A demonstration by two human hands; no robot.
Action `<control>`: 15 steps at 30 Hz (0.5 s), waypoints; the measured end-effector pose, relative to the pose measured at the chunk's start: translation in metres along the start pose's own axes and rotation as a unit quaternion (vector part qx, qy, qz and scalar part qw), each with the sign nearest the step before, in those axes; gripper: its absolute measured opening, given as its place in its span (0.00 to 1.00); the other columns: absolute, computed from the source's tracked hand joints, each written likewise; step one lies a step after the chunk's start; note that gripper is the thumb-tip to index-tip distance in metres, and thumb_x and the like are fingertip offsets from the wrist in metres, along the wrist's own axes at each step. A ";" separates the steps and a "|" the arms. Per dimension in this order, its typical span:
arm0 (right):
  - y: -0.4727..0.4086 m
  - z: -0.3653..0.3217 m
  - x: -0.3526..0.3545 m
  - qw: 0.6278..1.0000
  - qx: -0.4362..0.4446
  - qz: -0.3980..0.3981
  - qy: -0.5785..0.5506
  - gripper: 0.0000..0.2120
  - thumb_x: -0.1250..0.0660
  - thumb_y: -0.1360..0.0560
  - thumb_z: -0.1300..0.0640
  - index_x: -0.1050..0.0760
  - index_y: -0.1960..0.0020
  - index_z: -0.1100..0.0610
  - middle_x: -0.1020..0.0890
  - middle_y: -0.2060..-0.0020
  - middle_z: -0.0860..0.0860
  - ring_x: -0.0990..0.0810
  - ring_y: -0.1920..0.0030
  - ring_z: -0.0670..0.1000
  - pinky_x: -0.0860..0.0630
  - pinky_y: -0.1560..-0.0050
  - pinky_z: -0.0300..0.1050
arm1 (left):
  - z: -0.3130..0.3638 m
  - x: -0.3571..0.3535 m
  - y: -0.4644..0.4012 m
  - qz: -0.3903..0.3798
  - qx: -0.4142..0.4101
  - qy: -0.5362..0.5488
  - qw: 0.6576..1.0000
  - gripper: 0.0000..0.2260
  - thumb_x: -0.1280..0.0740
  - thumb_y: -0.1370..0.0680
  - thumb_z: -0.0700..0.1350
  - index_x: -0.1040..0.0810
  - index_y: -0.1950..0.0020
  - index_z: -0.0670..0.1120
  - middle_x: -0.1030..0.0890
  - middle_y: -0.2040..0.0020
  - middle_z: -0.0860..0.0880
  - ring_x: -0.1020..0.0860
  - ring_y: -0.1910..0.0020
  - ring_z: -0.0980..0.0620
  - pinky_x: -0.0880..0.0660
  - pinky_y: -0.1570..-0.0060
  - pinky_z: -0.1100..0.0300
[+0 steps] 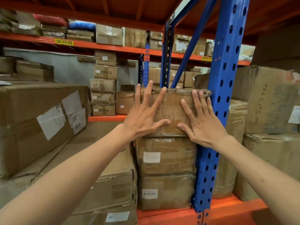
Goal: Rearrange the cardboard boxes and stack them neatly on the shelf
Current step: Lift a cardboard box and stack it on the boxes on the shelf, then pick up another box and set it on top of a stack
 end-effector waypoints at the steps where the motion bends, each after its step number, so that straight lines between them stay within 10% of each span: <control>1: 0.001 -0.001 0.002 1.000 -0.004 -0.005 -0.001 0.40 0.53 0.18 0.33 0.56 0.15 0.56 0.61 0.19 0.65 0.62 0.19 0.64 0.54 0.22 0.68 | -0.002 0.002 0.001 -0.014 -0.007 0.000 1.000 0.46 0.48 0.26 0.76 0.61 0.17 0.53 0.63 0.19 0.37 0.64 0.23 0.27 0.44 0.28 0.28; 15: -0.063 -0.117 0.052 0.982 -0.056 0.066 -0.169 0.38 0.50 0.19 0.35 0.51 0.15 0.52 0.60 0.17 0.57 0.62 0.18 0.58 0.62 0.22 0.64 | -0.098 0.112 0.096 0.054 0.012 -0.037 0.998 0.38 0.40 0.20 0.64 0.49 0.16 0.47 0.57 0.18 0.34 0.59 0.20 0.33 0.58 0.23 0.36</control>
Point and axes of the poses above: each hand's wrist, its own y-axis away from the middle knuckle, its own x-axis out of the back of the hand, z = x × y, the point moved 2 cm from there along -y, towards the middle knuckle
